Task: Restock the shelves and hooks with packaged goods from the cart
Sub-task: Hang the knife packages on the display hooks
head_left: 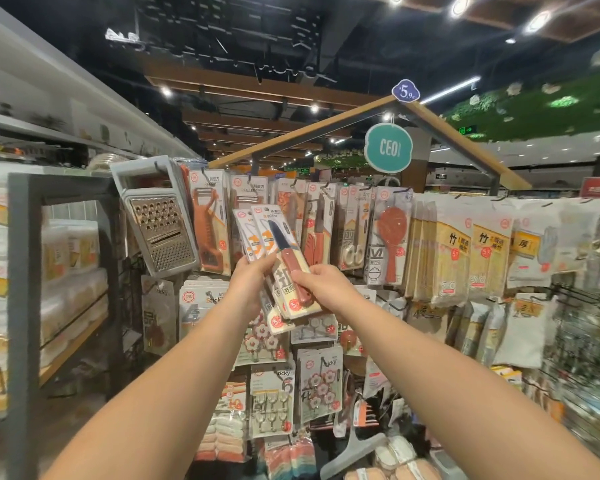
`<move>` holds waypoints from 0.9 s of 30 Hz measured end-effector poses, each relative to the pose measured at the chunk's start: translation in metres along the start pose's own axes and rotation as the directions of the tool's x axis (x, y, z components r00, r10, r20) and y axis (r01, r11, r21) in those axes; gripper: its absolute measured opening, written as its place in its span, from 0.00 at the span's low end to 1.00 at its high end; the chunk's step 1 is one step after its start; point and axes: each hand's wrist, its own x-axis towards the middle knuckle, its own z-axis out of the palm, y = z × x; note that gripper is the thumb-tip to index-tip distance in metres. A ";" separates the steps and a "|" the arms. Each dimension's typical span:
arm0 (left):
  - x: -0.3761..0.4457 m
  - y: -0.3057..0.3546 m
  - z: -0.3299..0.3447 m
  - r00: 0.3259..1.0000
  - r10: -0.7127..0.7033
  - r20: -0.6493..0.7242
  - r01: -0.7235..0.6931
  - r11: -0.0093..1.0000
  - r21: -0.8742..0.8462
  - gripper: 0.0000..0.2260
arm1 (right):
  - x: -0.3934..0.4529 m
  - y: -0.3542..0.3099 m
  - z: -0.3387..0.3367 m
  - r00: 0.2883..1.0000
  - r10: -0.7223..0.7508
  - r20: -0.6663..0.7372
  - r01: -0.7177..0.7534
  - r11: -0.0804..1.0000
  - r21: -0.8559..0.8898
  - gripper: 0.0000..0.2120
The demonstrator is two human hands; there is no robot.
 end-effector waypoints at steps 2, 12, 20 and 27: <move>0.003 -0.002 0.001 1.000 0.003 0.005 -0.003 1.000 0.005 0.25 | 0.001 0.002 -0.002 0.999 -0.018 -0.049 0.019 1.000 0.018 0.13; 0.005 0.002 0.004 0.997 0.030 -0.070 -0.031 0.999 -0.012 0.10 | 0.018 0.003 -0.005 0.987 -0.013 -0.161 0.016 1.000 0.013 0.18; 0.008 0.010 -0.005 0.966 0.119 -0.229 -0.111 0.993 0.047 0.24 | 0.029 -0.020 -0.012 0.962 -0.028 -0.271 0.070 0.987 0.146 0.12; 0.008 0.019 -0.015 0.954 0.156 -0.258 -0.139 0.987 0.084 0.19 | 0.037 -0.024 -0.021 0.955 -0.004 -0.295 0.050 0.988 0.148 0.09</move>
